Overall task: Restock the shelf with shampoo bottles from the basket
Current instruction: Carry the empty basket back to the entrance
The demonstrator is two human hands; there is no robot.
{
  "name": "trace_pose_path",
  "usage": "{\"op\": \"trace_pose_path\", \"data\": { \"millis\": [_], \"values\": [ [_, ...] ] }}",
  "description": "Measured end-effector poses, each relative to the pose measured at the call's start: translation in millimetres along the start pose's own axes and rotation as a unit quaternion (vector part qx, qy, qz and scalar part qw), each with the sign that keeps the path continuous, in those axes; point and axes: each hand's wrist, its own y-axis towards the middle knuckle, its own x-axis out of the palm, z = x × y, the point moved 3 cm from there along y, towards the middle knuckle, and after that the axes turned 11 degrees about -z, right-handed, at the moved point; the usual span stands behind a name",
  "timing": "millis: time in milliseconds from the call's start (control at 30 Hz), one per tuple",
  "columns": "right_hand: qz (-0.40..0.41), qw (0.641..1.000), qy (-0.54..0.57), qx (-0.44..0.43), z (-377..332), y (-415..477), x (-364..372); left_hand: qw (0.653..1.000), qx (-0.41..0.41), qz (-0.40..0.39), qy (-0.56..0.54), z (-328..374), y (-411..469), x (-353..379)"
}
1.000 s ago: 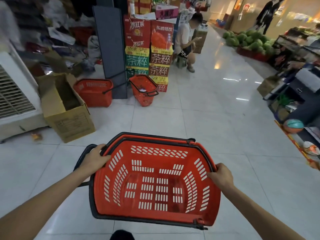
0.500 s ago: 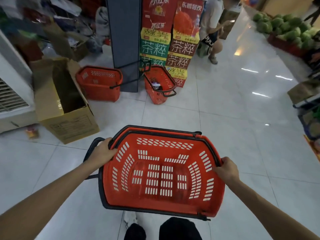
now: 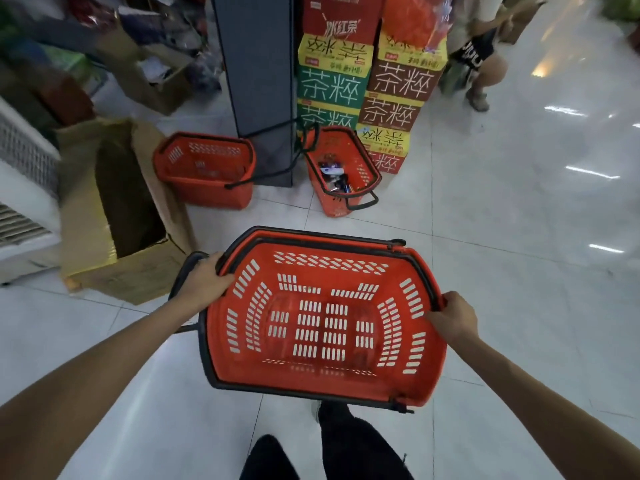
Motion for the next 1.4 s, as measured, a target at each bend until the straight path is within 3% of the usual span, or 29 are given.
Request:
{"op": "trace_pose_path", "data": {
  "millis": [433,700,1100,1400],
  "values": [
    [-0.016,0.998,-0.062,-0.021,-125.8,190.4,-42.6,0.999,-0.031,0.025,-0.036,62.8,157.8,-40.8],
    [-0.037,0.994,-0.103,0.014,-174.6,333.1,7.6,0.996,-0.059,0.043,-0.048,34.7,312.9,-30.1],
    [0.024,0.999,-0.034,0.015,-220.9,369.7,-25.2,0.994,0.045,0.085,-0.049,97.2,373.1,-93.6],
    [0.048,0.997,0.05,-0.023,-299.0,396.9,-53.7,0.986,0.091,0.13,-0.052,142.1,400.9,-150.9]
  ]
}}
